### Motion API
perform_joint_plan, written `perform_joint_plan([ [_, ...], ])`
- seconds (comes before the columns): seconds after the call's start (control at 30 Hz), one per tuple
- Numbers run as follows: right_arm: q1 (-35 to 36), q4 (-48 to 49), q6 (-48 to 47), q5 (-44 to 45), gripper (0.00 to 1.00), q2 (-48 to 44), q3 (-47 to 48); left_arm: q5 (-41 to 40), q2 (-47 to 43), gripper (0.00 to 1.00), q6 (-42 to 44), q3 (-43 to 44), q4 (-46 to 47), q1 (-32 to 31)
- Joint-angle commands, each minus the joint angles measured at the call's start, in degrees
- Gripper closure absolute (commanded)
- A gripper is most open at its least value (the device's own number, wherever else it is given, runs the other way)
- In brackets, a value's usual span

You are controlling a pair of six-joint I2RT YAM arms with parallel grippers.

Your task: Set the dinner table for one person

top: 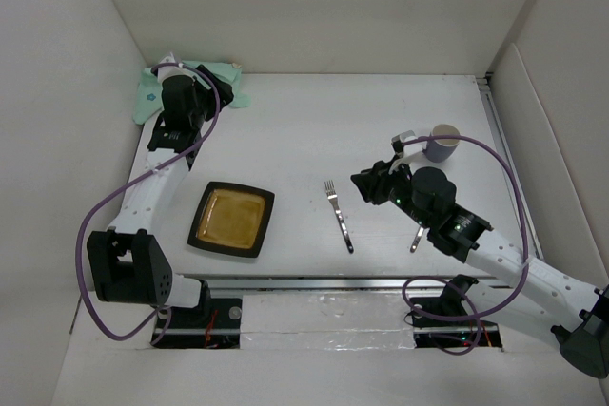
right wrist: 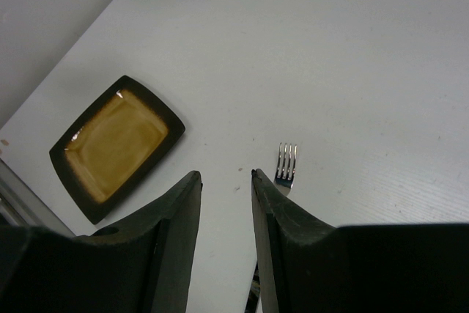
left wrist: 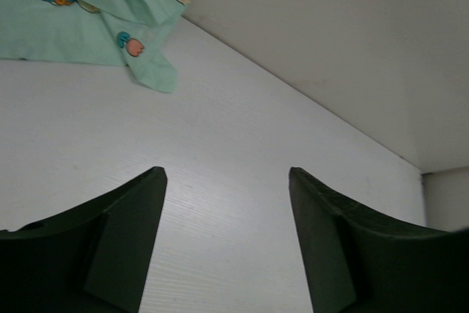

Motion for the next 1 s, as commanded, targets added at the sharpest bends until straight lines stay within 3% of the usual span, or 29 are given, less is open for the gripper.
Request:
perform_joint_plan([
  [0.0,0.4,2.5,-0.5,1.7,0.55,0.1,-0.5,-7.7,5.7,0.30,6.2,10.0,-5.4,0.4],
  [0.1,0.4,0.9,-0.5,1.9,0.54,-0.4,-0.6,-12.2,11.0,0.32,8.6,17.3,-9.5,0.9],
  [0.23,0.4,1.2,0.1,1.7,0.85,-2.2,-2.2,-9.4,14.5,0.41,6.5,16.9,-7.7,3.7],
  [0.27,0.4,1.5,0.1,1.6,1.00,-2.5,-2.7,-8.1,15.5,0.44,5.5,16.7,-7.4,6.3],
  [0.4,1.0,-1.4,0.3,1.8,1.00,-3.7,-2.7,-3.4,21.0,0.85,2.3,16.5,-6.6,14.6],
  [0.47,1.0,-1.1,0.1,1.1,1.00,-4.3,-3.6,-2.5,23.4,0.85,2.2,17.6,-7.0,17.7],
  [0.53,1.0,-2.3,0.5,2.3,0.98,-5.0,-4.1,-0.7,26.6,0.71,3.3,18.4,-8.4,20.6],
  [0.6,1.0,-1.1,1.5,2.3,0.87,-5.9,-5.3,-0.9,29.9,0.59,5.7,21.0,-11.1,20.6],
  [0.7,1.0,2.9,1.5,1.3,0.70,-5.2,-7.3,-1.8,33.5,0.55,6.1,22.1,-11.8,20.6],
  [0.97,1.0,1.5,2.0,-0.5,0.66,-2.2,-6.4,-7.4,44.6,0.48,6.5,30.1,-15.5,20.6],
])
